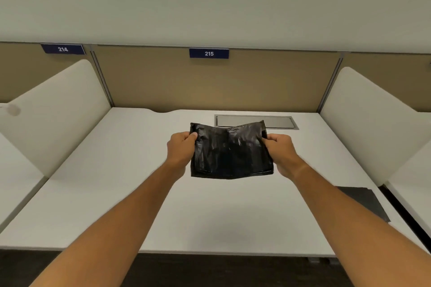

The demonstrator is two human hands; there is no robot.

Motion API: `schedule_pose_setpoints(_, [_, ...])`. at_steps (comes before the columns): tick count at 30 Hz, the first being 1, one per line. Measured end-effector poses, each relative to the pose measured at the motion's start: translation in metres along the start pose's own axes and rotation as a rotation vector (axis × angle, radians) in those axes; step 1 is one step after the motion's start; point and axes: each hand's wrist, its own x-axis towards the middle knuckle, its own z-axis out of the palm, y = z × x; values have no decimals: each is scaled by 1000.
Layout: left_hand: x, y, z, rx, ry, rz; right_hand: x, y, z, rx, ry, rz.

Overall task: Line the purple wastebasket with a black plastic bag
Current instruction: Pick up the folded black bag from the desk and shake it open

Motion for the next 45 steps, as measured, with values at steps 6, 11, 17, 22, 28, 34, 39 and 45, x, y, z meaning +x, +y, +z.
schedule_pose_setpoints(6, [13, -4, -23, -6, 32, -50, 3, 1, -28, 16, -3, 41])
schedule_pose_setpoints(11, [8, -8, -22, -27, 20, -117, 2, -4, -31, 50, -41, 65])
schedule_pose_setpoints(17, [-7, -9, -11, -77, 25, -118, 3, -27, -28, 135, -104, 32])
schedule_pose_setpoints(22, [-14, -12, -9, 87, 118, -39, 8, -36, -40, 46, -75, -17])
schedule_pose_setpoints(28, [-14, -9, -20, 146, 217, -49, 15, -34, -65, 14, -45, -22])
schedule_pose_setpoints(34, [-7, -12, -67, 227, 317, -94, 25, -26, -111, -36, 85, 16])
schedule_pose_setpoints(39, [-4, -13, -97, 322, 334, -160, 31, -19, -138, -114, 194, 34])
schedule_pose_setpoints(45, [-10, -2, -95, 380, 330, -188, 24, -39, -126, -21, 121, 21])
